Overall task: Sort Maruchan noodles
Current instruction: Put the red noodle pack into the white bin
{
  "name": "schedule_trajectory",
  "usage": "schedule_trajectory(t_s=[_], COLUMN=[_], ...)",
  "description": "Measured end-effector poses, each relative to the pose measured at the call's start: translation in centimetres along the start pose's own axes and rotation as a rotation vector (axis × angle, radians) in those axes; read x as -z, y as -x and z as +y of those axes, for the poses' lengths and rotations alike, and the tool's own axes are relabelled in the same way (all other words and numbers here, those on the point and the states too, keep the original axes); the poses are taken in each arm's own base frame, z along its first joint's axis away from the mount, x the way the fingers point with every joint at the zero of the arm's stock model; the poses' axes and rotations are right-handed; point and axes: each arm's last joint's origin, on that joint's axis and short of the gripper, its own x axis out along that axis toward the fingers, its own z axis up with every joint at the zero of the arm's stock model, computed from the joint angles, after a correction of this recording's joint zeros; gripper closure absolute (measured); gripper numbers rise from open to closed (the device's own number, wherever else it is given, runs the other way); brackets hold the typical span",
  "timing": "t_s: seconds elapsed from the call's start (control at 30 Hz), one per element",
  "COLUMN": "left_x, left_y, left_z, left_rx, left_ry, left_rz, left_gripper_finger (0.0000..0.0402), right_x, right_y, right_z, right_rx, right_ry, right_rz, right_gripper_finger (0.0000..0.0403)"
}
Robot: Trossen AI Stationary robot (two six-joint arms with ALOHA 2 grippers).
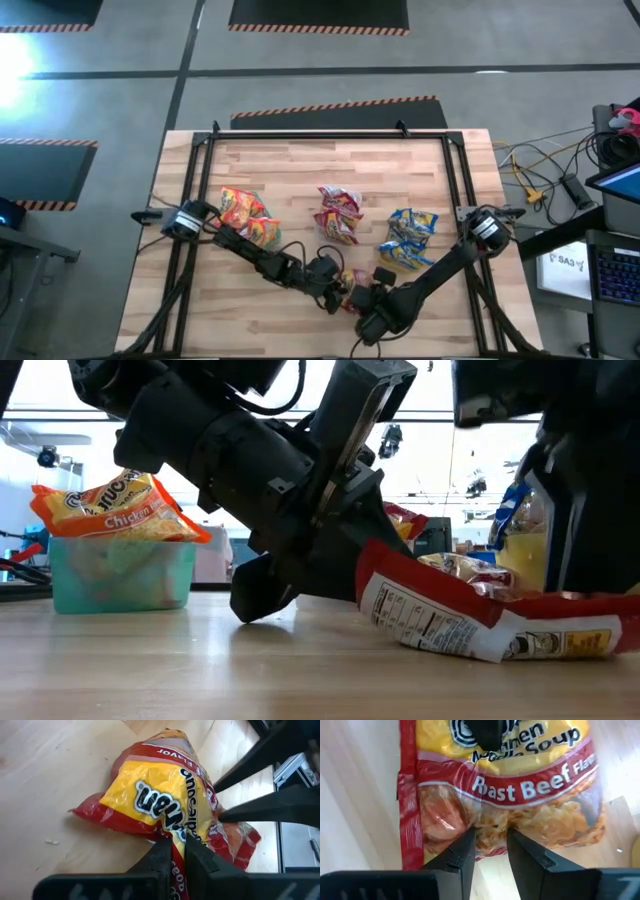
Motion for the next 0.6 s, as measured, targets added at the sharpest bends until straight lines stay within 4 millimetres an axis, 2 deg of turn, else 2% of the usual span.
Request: schedule_trajectory(t_s=[0.37,0.6], left_x=[-0.1,-1.1], left_y=[0.1,1.6], left_z=[-0.1,-1.3], left_rx=[0.003,0.047], left_ry=[-0.063,-0.187], left_rz=[0.01,0.011], left_gripper_finger=[0.0393,0.0395], right_x=[-0.1,0.0], right_y=[5.2,6.7], right_z=[0.1,-0.1], right_rx=[-0.14,-0.149], right_ry=[0.006,0.076], right_rz=[-0.046,-0.104], right_gripper_finger=[0.0247,0.0247])
